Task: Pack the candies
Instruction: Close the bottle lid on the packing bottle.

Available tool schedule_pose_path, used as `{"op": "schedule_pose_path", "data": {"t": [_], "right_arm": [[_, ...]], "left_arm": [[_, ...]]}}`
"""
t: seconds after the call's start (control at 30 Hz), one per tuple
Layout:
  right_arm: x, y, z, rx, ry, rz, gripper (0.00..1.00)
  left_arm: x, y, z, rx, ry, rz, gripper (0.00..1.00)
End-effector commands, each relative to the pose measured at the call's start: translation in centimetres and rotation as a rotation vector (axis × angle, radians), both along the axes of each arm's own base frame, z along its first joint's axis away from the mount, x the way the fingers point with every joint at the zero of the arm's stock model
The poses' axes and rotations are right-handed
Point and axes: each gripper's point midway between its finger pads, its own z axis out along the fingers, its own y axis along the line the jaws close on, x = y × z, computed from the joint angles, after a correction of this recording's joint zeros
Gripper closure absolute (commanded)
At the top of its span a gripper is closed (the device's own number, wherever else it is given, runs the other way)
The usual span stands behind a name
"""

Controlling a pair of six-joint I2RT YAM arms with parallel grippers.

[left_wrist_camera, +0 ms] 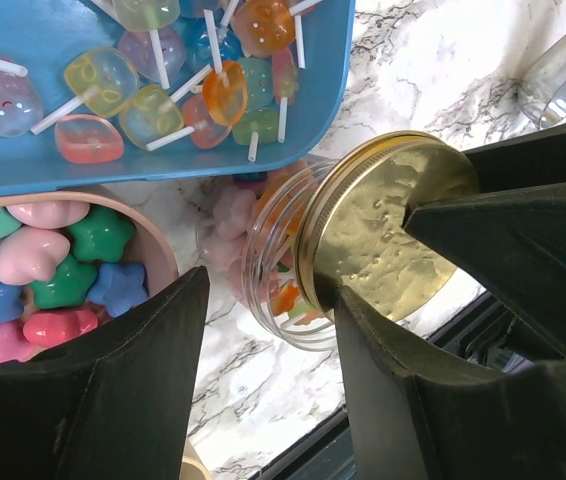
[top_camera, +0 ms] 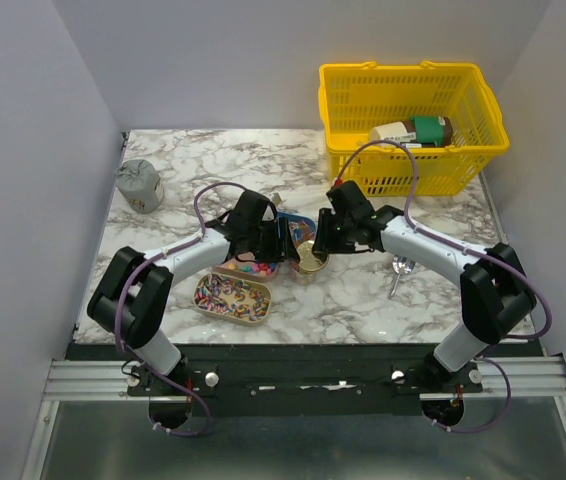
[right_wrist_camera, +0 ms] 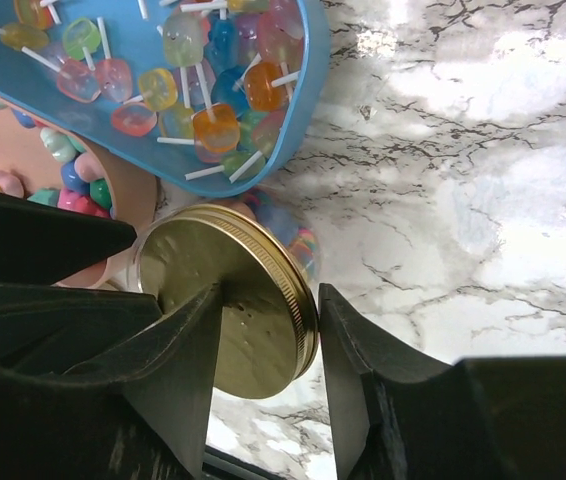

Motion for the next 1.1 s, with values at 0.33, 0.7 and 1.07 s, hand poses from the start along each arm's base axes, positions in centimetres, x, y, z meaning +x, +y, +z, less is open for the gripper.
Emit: {"op": "schedule_pose_path", "data": {"t": [0.33, 0.7, 1.07], "right_arm": [[-2.8, 1.0, -2.0, 0.038, 0.113, 0.058, 0.46], [-2.5, 1.7, -1.4, 0.065, 0.108, 0.026, 0.46], [-2.0, 1.7, -1.2, 0.054, 0.098, 0.016, 0.48]], "left_arm": [[-0.9, -0.8, 0.4, -0.05, 0.008, -0.034, 0.38], [-1.5, -0.4, -0.4, -0.042, 0.028, -0.032, 0.49], [-1.2, -0.3, -0.5, -0.022, 0.011, -0.033, 0.6]]}}
